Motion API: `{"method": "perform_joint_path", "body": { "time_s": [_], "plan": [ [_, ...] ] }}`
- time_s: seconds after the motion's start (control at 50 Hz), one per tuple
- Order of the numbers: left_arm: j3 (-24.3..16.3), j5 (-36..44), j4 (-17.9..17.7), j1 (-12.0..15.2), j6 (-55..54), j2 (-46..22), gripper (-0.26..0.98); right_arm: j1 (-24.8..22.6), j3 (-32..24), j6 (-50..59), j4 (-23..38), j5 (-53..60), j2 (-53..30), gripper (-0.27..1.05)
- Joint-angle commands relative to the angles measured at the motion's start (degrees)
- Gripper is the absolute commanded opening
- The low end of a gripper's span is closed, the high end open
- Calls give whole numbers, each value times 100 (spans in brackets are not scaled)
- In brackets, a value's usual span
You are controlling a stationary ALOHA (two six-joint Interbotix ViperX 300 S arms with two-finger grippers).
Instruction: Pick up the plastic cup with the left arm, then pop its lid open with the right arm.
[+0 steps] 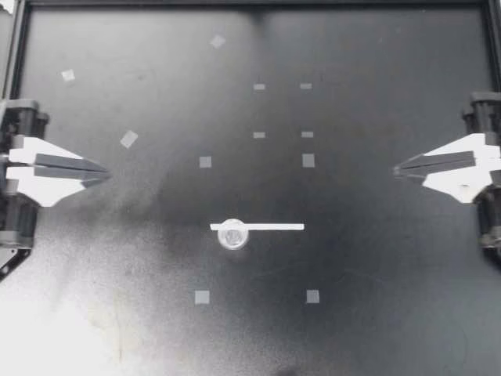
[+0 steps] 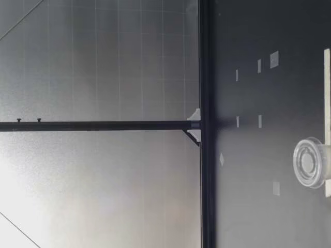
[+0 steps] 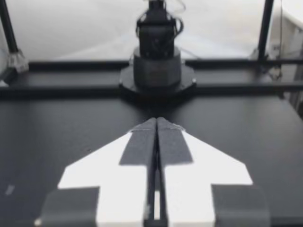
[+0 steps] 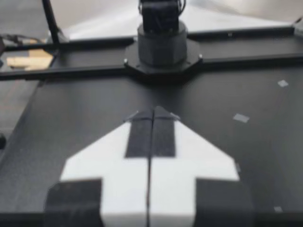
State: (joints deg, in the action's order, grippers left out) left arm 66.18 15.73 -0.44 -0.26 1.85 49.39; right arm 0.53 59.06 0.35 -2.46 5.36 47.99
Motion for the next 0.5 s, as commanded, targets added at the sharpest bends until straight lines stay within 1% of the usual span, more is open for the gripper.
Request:
{"method": "perform_joint_path", "body": {
  "time_s": [0.0,0.06,0.18,0.36,0.48],
  "plan": [
    [-176,62,-18,-9,-26,-281,-1,26,-272,0,-26,0,-229,-5],
    [-167,114,-18,-9,-53,-422,1,26,-334,9,-26,0,-404,-5],
    [-97,387,-26,-9,-193,-694,11,26,-422,97,-18,0,-703,-5],
    [18,765,-26,-9,-352,-1099,31,26,-527,185,-18,18,-1107,-5],
    [35,984,-26,-9,-431,-1371,42,26,-606,211,-18,44,-1336,-5]
  ]
}}
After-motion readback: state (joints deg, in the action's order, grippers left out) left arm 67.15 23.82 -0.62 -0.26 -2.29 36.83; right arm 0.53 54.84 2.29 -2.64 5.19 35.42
